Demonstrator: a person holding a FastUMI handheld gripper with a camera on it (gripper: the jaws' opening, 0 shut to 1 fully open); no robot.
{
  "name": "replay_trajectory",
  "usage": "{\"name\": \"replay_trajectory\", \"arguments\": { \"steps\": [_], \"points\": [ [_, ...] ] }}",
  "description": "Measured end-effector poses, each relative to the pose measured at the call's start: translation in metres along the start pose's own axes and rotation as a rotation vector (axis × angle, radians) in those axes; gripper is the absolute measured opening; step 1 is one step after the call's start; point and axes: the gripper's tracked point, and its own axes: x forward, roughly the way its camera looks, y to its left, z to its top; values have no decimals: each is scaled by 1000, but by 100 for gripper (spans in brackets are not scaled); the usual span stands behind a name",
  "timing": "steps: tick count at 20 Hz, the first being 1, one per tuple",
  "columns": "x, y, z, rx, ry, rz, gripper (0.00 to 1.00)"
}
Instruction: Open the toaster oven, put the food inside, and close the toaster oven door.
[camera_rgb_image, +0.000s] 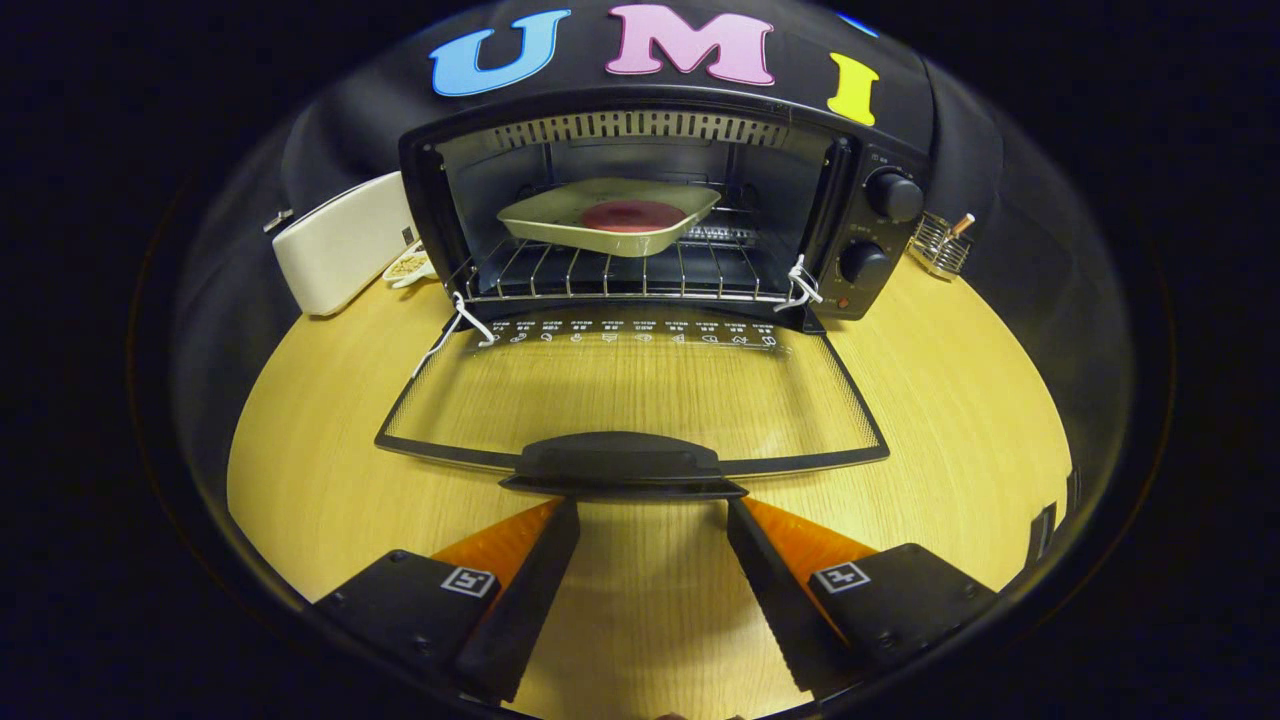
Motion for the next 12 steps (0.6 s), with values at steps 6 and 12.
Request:
{"name": "replay_trajectory", "arguments": {
  "steps": [6,12],
  "points": [
    [-44,0,36,-3,-114,39,98],
    [-76,-2,109,-47,-301,70,98]
  ]
}}
